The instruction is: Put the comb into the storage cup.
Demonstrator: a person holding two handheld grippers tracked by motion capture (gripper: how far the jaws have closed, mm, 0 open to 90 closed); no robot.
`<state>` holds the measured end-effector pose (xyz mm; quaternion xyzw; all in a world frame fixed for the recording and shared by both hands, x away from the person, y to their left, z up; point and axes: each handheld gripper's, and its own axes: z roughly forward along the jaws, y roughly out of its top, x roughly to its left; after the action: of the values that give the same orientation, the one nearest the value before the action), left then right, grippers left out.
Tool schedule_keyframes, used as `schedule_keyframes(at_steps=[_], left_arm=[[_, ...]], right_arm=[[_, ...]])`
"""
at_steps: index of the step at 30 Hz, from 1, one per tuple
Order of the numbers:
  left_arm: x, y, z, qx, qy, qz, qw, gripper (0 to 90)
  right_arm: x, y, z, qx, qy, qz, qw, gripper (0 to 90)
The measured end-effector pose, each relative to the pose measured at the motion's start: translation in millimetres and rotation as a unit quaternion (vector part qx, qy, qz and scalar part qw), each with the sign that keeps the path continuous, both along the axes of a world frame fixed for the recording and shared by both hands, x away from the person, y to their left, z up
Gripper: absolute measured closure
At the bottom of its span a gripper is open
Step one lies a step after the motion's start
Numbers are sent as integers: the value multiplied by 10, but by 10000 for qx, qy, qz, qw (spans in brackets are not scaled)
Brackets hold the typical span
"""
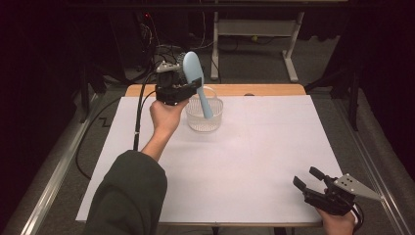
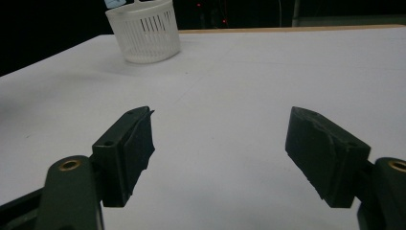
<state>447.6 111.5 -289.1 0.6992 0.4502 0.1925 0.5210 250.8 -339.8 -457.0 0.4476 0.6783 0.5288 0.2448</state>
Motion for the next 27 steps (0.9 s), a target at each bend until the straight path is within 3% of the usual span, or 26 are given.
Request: schedule_keyframes(at_steps=[11,27], left_arm=[[77,-12,-46,-57,18,129,9999,535],[155,-40,-117,44,30,257,9997,534]], right_arm=[[1,-1,-1,19,-5,15,10000,257],[2,-1,-2,13,5,20,10000,257]])
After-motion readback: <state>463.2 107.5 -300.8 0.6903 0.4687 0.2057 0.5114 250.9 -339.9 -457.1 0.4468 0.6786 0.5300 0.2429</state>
